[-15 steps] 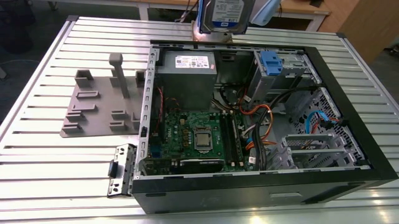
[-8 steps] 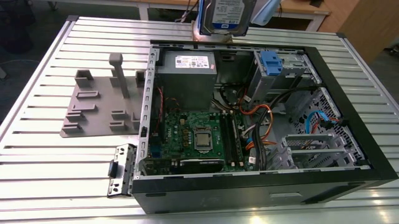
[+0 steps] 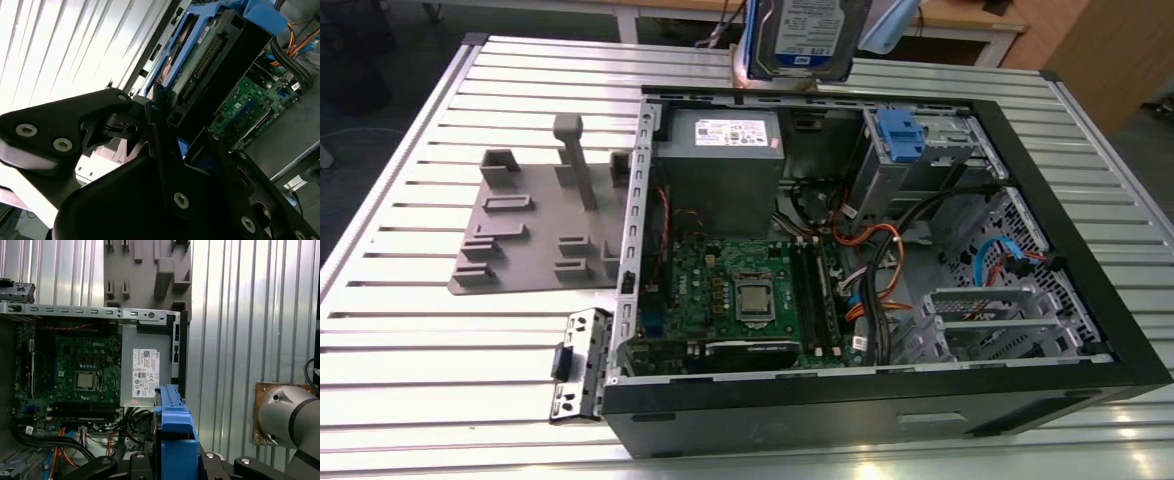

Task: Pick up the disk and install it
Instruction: 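Pick up the disk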

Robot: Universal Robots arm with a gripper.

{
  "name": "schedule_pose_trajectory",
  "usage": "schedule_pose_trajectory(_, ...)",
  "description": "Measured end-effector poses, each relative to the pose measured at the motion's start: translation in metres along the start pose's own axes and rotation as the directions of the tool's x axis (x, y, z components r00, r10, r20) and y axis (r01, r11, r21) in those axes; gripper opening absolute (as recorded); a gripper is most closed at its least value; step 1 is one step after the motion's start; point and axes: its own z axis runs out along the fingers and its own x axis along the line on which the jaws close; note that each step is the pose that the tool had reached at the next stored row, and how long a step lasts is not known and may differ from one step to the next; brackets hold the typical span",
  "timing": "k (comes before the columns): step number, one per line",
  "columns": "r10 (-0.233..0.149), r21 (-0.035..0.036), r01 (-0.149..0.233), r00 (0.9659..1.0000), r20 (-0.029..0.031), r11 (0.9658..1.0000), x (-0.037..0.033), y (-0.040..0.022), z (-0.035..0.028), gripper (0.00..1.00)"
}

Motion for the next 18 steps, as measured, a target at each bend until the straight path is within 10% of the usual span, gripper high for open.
schedule_pose_trajectory(18,0.0,0.0,0.0,1.0,0.0001,1.0,0.0122,0.0005,0.0,0.36)
